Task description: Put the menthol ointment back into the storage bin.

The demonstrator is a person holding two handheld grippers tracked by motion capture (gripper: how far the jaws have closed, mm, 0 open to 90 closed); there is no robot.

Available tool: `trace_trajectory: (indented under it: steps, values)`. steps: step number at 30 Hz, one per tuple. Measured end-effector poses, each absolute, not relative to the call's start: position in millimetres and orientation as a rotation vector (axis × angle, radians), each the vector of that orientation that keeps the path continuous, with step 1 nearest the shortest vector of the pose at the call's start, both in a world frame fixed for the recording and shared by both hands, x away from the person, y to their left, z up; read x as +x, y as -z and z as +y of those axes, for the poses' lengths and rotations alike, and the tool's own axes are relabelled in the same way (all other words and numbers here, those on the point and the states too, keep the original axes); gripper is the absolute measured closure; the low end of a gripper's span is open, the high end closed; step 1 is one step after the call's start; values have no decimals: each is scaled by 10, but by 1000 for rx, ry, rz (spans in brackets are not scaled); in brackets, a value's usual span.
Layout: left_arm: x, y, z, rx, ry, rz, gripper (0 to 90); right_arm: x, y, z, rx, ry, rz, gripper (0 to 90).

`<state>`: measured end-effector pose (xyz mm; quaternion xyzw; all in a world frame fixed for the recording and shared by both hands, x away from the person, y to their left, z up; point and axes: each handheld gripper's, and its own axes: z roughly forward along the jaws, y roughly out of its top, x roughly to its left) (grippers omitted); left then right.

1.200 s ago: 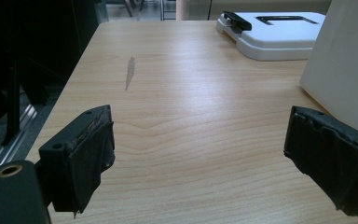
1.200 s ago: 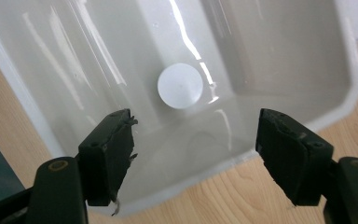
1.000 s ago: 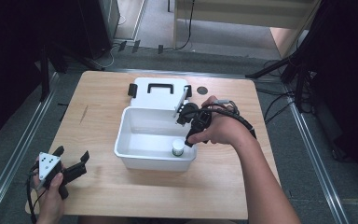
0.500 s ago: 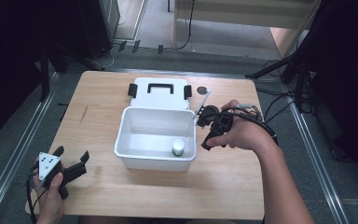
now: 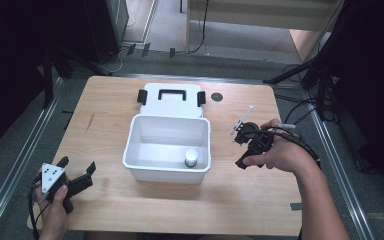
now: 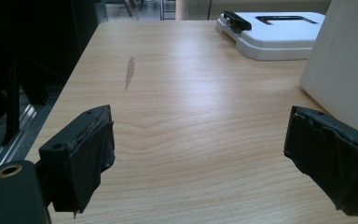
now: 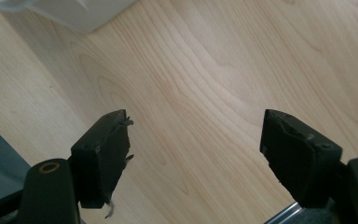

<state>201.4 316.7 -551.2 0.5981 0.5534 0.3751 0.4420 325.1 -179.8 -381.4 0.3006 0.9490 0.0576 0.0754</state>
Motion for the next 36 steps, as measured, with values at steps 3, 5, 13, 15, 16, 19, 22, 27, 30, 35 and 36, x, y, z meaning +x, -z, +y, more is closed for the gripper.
trace_trajectory:
  steps: [3,5,13,15,16,19,22,27,30,35,36]
  values:
    - [2015,5512,3167,1484,-931,1373,90,3218,3906,-1942,956,-167,2844,244]
    - [2015,5513,3166,1483,-931,1373,90,3199,3962,-2009,981,-166,2843,244]
    - [2015,5513,3166,1484,-932,1372,90,3149,4167,-2217,1049,-188,2837,244]
    - [2015,5513,3166,1484,-931,1371,90,3123,4275,-2307,1071,-237,2822,246]
    - [2015,5513,3166,1484,-931,1371,90,3123,4275,-2307,1071,-237,2822,246]
    - [2014,5513,3168,1484,-930,1372,90,3085,4389,-2416,1110,-297,2791,247]
    - [2015,5513,3168,1483,-930,1372,90,3047,4461,-2506,1155,-359,2743,245]
    - [2015,5513,3169,1481,-931,1373,90,2991,4546,-2636,1191,-524,2630,227]
    - [2015,5513,3168,1482,-931,1374,90,2920,4625,-2722,1188,-657,2546,227]
    - [2016,5513,3168,1481,-932,1375,90,2803,4777,-2849,1186,-826,2407,227]
    - [2016,5514,3168,1481,-931,1375,90,2780,4812,-2875,1196,-857,2382,227]
